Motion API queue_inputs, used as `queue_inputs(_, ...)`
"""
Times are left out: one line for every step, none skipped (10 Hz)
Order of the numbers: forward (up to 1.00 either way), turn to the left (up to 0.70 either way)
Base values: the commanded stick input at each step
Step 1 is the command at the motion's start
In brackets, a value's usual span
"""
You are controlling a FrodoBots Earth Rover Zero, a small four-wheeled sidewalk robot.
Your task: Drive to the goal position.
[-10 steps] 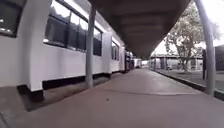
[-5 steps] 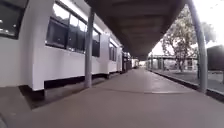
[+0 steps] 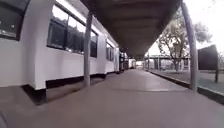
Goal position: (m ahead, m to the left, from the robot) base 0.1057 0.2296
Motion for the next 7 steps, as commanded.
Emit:
queue_inputs(0.7,0.06)
queue_inputs(0.7,0.06)
queue_inputs(0.7,0.06)
queue_inputs(0.7,0.06)
queue_inputs(0.7,0.06)
queue_inputs(0.7,0.06)
queue_inputs(0.7,0.06)
